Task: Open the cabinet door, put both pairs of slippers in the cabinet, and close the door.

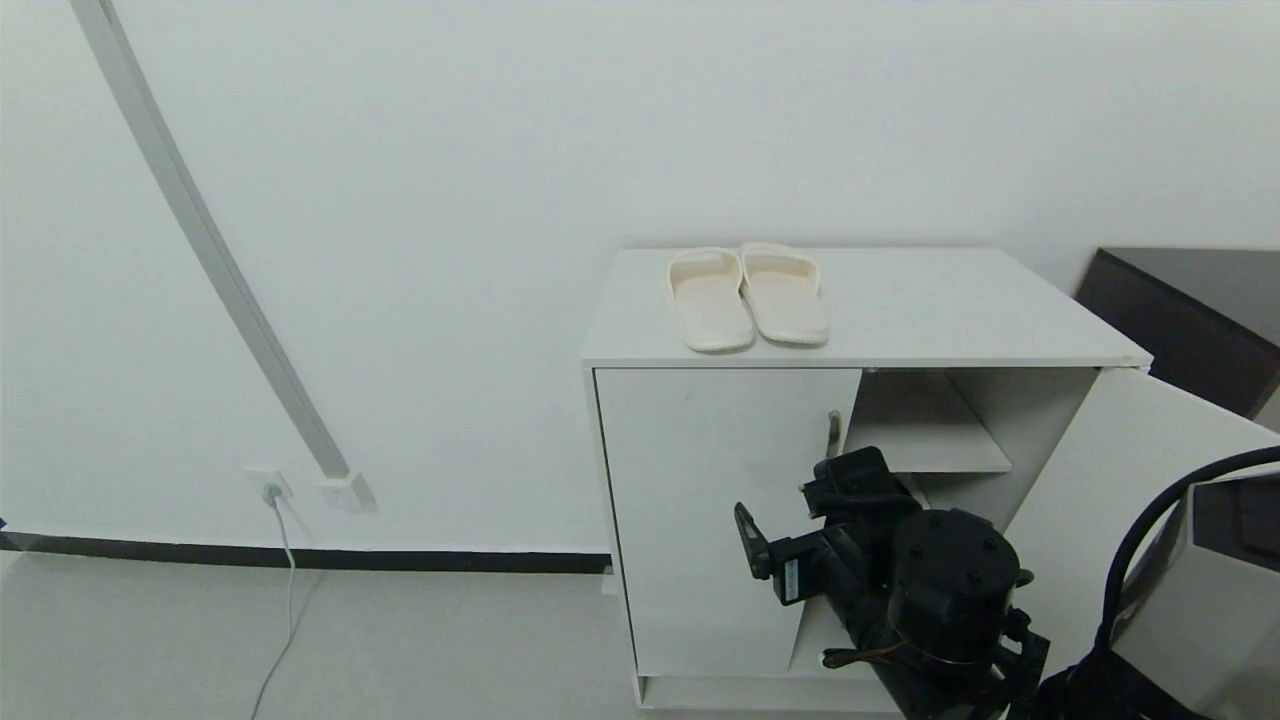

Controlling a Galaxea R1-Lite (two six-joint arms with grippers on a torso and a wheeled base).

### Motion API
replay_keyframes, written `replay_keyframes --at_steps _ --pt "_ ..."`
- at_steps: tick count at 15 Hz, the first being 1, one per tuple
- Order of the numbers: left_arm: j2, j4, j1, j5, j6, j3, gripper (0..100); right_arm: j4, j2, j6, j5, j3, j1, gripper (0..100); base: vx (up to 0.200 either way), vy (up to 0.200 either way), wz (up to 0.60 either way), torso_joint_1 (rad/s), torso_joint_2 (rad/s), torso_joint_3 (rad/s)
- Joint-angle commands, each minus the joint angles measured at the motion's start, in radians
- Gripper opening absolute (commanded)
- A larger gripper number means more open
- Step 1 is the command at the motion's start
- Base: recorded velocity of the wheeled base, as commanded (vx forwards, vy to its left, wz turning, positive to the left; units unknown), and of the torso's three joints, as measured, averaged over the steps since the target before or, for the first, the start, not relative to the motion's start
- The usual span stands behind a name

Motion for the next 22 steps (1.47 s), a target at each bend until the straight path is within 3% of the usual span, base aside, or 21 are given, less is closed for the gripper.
replay_keyframes --at_steps 1,10,13,17,19,22 --pt "0.001 0.000 0.001 -0.001 0.001 0.000 0 0.000 0.000 0.000 0.000 0.000 0.000 100 0.000 0.000 0.00 0.222 -0.53 -0.305" --pt "0.001 0.000 0.001 -0.001 0.002 0.000 0 0.018 0.008 -0.039 0.024 -0.035 -0.006 100 0.000 0.000 0.00 0.206 -0.48 -0.270" --pt "0.001 0.000 0.001 -0.001 0.002 0.000 0 0.314 -0.055 -0.020 0.026 -0.247 -0.041 100 0.000 0.000 0.00 0.024 -0.04 -0.023" --pt "0.001 0.000 0.001 -0.001 0.002 0.000 0 0.747 -0.138 0.109 0.024 -0.525 -0.040 100 0.000 0.000 0.00 0.000 0.00 0.000" --pt "0.001 0.000 0.001 -0.001 0.002 0.000 0 0.850 -0.140 0.136 0.006 -0.617 -0.049 100 0.000 0.000 0.00 0.000 0.00 0.000" --pt "0.001 0.000 0.000 -0.001 0.002 0.000 0 0.860 -0.136 0.141 -0.017 -0.624 -0.052 100 0.000 0.000 0.00 0.000 0.00 0.000"
